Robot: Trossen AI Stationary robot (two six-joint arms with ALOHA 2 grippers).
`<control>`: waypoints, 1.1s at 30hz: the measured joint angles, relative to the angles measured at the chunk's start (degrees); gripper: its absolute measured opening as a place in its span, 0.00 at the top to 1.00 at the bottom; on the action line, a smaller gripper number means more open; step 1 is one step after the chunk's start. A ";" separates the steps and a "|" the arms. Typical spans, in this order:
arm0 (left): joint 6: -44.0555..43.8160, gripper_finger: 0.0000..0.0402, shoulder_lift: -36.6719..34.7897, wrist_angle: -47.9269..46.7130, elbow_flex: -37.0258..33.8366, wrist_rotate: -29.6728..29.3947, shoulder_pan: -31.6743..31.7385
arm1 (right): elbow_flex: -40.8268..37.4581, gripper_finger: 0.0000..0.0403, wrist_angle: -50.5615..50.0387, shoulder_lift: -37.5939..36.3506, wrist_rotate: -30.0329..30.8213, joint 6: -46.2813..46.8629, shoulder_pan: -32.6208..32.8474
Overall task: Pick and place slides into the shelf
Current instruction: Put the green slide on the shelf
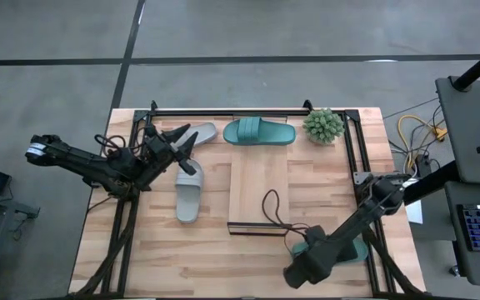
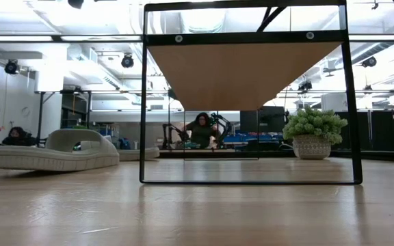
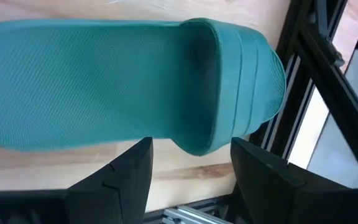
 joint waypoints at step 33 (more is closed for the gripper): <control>5.95 0.65 -0.42 -0.35 0.00 0.02 0.00 | -5.65 0.48 -0.02 -6.79 1.94 16.80 6.80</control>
